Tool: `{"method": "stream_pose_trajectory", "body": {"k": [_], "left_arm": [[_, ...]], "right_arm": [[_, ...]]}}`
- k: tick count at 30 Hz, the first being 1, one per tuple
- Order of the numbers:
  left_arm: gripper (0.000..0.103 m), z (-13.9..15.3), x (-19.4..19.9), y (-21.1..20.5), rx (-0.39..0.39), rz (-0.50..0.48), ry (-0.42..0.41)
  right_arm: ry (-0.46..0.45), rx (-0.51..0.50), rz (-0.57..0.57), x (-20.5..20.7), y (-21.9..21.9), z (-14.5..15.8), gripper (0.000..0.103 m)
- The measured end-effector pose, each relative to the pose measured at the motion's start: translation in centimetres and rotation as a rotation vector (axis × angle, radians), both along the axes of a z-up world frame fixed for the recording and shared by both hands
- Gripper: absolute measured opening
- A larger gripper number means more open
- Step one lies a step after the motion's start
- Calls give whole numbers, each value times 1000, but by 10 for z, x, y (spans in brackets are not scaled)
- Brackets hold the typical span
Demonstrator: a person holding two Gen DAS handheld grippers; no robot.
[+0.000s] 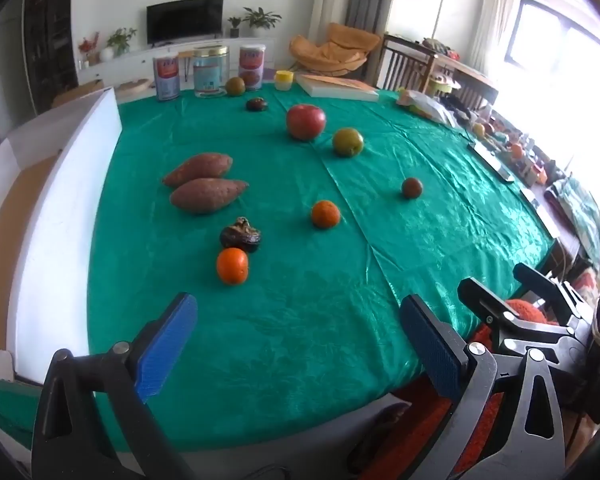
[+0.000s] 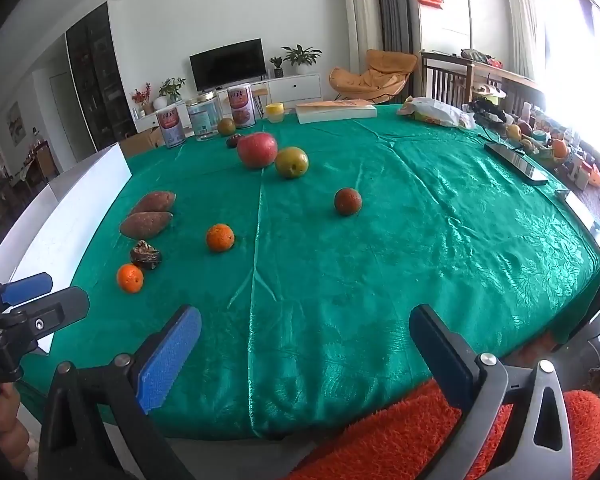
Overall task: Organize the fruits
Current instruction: 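Move both tools over the fruit on the green table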
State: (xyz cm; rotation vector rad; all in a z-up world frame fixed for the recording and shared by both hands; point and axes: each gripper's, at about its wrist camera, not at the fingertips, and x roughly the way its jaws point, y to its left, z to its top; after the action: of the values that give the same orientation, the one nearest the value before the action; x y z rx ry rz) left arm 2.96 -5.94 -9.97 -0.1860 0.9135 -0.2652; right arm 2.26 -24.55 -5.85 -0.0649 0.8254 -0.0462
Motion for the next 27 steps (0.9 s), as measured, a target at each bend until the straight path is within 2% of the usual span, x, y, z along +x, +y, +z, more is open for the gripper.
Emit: {"method": "stream_pose_trajectory", "body": {"k": [6,9,12,18,27], "left_arm": [[102,18,10,-16,4,-16,-5],[102,16,17,-17,-14,6,14],[102,5,29,-1,-39,26,50],[102,-35,49,13,46,39,107],[102,-74,72,12,98,63,151]], "right_arm": [[-7,-1,-1,0,-6,-2,103],[-12,-3,2,-3,2,2,103],[-9,-1,2,-2,2,6,103],[8,-8,4,-1,-3,-1,103],[23,-1,-11,4,-7,-6,103]]}}
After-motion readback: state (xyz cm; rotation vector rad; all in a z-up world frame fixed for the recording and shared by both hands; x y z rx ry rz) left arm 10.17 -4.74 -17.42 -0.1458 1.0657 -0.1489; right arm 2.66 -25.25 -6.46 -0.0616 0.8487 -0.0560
